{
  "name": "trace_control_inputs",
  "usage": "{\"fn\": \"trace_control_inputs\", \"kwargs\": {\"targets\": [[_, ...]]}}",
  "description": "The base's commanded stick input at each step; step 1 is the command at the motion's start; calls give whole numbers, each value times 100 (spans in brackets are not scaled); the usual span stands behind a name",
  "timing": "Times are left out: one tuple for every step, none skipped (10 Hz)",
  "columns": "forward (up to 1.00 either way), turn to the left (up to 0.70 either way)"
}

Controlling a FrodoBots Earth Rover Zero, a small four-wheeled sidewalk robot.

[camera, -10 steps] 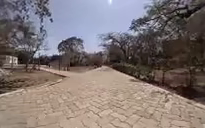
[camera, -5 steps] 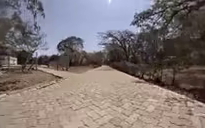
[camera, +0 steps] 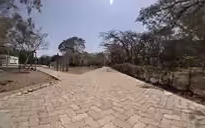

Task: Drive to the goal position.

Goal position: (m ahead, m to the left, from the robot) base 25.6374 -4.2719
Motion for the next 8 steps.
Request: {"fn": "trace_control_inputs", "kwargs": {"targets": [[100,0],[100,0],[100,0],[100,0],[100,0],[100,0],[100,0],[100,0]]}}
